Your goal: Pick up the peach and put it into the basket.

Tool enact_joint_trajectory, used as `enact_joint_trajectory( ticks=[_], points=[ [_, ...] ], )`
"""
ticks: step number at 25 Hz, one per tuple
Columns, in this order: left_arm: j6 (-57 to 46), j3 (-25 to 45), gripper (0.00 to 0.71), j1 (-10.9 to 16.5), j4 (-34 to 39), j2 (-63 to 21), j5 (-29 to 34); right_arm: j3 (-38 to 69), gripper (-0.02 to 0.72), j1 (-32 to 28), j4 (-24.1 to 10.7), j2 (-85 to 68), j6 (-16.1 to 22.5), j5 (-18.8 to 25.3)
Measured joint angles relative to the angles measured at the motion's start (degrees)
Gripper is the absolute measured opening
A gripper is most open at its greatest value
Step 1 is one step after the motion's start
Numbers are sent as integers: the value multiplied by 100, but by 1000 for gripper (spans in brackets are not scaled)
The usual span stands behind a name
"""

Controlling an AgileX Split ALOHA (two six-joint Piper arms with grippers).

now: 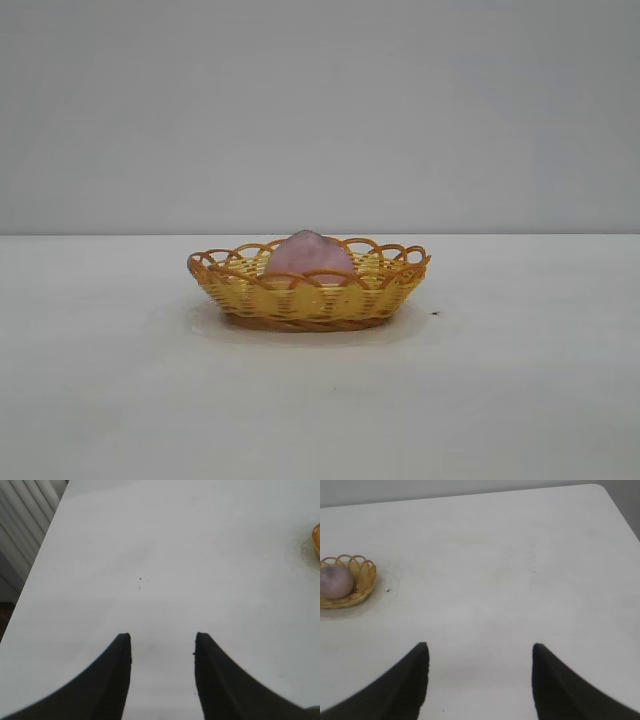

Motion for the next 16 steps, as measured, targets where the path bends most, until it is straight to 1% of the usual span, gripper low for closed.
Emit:
enact_joint_trajectory(
  ticks=[2, 5, 16],
  points=[
    [0, 0, 285, 0, 0, 0, 0, 0, 423, 270, 10, 0, 0, 0],
    [0, 0, 285, 0, 0, 0, 0, 0, 423, 480, 10, 0, 0, 0],
    [0, 0, 285, 0, 0, 0, 0, 0, 423, 516, 10, 0, 0, 0]
  ],
)
